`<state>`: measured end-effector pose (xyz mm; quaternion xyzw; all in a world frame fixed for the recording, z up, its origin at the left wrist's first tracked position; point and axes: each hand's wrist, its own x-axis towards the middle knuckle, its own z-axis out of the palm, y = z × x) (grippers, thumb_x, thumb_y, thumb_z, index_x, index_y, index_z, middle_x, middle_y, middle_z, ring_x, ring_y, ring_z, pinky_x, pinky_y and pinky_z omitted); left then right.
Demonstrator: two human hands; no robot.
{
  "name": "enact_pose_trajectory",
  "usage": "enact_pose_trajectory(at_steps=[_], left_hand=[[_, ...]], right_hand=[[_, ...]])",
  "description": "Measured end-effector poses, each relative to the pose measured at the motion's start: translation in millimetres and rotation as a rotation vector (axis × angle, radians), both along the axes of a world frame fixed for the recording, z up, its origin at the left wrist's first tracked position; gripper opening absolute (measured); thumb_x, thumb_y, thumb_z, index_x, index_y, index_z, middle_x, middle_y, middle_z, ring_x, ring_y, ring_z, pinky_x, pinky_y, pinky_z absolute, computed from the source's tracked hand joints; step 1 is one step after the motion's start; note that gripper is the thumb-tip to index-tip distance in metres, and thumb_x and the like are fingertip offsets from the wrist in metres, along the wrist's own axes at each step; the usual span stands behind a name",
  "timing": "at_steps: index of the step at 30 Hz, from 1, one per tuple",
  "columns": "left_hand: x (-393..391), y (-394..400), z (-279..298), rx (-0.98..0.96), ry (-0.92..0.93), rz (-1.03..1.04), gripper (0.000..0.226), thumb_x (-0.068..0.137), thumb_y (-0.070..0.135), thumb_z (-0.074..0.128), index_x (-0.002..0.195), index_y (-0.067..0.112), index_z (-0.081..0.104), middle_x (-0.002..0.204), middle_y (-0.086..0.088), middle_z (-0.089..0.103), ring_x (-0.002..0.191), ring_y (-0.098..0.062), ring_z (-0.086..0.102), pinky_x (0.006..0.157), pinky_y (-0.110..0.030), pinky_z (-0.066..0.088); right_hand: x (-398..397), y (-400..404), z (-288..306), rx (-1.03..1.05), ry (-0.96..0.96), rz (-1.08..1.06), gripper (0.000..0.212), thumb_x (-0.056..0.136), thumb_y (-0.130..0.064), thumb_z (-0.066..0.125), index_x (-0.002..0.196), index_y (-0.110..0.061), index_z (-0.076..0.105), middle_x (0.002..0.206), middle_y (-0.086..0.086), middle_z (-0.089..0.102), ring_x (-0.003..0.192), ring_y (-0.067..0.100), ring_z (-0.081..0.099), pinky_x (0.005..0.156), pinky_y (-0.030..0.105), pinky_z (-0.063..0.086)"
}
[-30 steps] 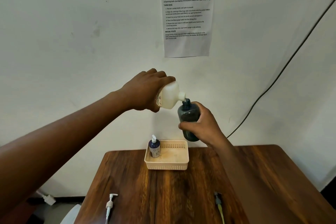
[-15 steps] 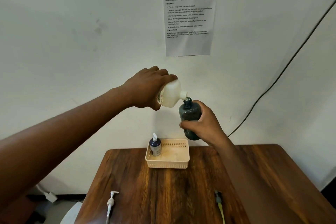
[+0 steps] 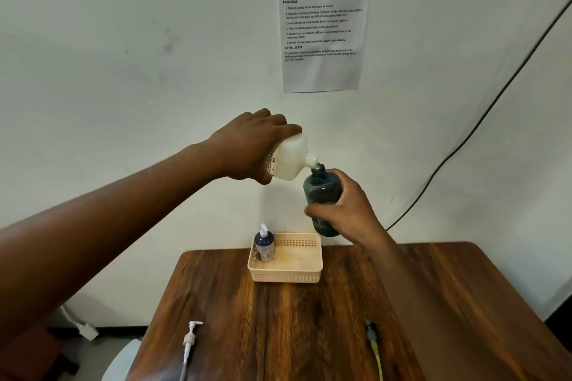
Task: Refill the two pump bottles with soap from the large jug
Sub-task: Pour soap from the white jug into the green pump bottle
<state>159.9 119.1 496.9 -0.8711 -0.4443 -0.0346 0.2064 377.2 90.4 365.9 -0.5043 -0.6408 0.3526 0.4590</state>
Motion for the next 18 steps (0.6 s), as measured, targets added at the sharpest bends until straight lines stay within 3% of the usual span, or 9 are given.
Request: enact_pose_trajectory(at_steps=[7, 12, 18], left_hand=[[0.4, 0.0, -0.5, -0.001, -0.002, -0.004, 0.097, 0.070, 0.040, 0.088, 0.153, 0.029, 0.040, 0.133, 0.001, 0.057, 0.116, -0.026, 0.052, 0.086, -0.035, 0.043], [0.3, 0.0, 1.2, 0.006, 0.003, -0.006, 0.097, 0.070, 0.040, 0.088, 0.153, 0.029, 0.040, 0.134, 0.001, 0.057, 0.117, -0.026, 0.052, 0.086, -0.035, 0.042], [0.2, -0.8, 3.0, 0.002, 0.005, -0.008, 0.096, 0.069, 0.040, 0.088, 0.152, 0.030, 0.040, 0.133, 0.001, 0.058, 0.117, -0.026, 0.052, 0.088, -0.037, 0.044]], right_hand=[[0.1, -1.2, -0.4, 0.003, -0.009, -0.003, 0.065, 0.069, -0.024, 0.089, 0.122, -0.040, 0.055, 0.116, -0.016, 0.061, 0.103, 0.007, 0.060, 0.074, 0.018, 0.047], [0.6, -2.6, 1.8, 0.009, -0.014, -0.005, 0.058, 0.069, -0.024, 0.089, 0.109, -0.045, 0.054, 0.109, -0.026, 0.059, 0.098, 0.003, 0.060, 0.070, 0.015, 0.045], [0.5, -3.5, 1.7, 0.009, 0.000, -0.010, 0.064, 0.069, -0.024, 0.089, 0.122, -0.038, 0.056, 0.115, -0.017, 0.062, 0.103, 0.007, 0.060, 0.073, 0.019, 0.049]])
